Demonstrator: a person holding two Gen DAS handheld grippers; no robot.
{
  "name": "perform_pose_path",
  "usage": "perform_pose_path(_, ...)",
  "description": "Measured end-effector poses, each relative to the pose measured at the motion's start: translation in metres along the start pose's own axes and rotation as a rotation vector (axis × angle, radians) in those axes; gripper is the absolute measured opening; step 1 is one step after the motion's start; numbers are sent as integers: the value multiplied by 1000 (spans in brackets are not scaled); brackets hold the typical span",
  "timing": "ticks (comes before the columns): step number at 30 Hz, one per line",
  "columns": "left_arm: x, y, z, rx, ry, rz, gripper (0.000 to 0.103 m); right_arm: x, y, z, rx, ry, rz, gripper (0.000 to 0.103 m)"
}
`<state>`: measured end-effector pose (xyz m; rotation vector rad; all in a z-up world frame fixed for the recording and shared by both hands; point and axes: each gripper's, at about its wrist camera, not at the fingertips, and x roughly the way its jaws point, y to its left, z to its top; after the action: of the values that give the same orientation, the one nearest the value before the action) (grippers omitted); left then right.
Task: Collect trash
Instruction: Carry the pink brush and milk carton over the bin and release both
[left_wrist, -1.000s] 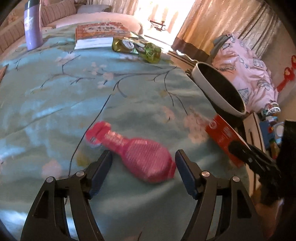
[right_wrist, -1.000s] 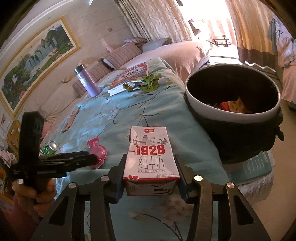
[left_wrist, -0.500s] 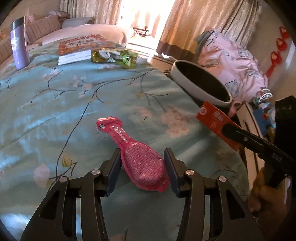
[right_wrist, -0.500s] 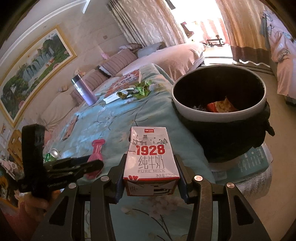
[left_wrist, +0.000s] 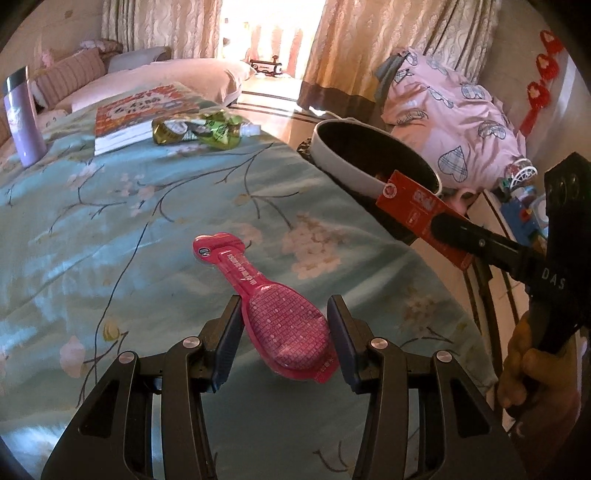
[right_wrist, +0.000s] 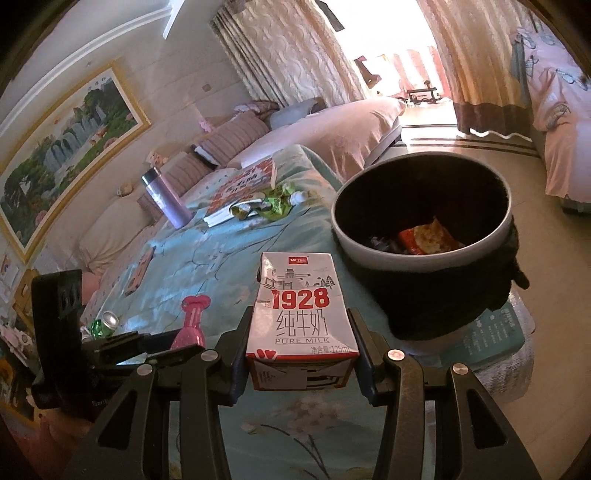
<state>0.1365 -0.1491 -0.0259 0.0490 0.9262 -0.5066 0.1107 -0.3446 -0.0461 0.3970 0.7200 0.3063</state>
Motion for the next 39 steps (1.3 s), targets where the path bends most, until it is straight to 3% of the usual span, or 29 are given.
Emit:
perform_pose_path(26,16,-42,43,81,-25,3,45,-15,-34,19,40,-60,-23,48)
perform_pose_path(39,31,-58,89,102,-45,-24,45,-14,-60,44,55,-67,-62,48)
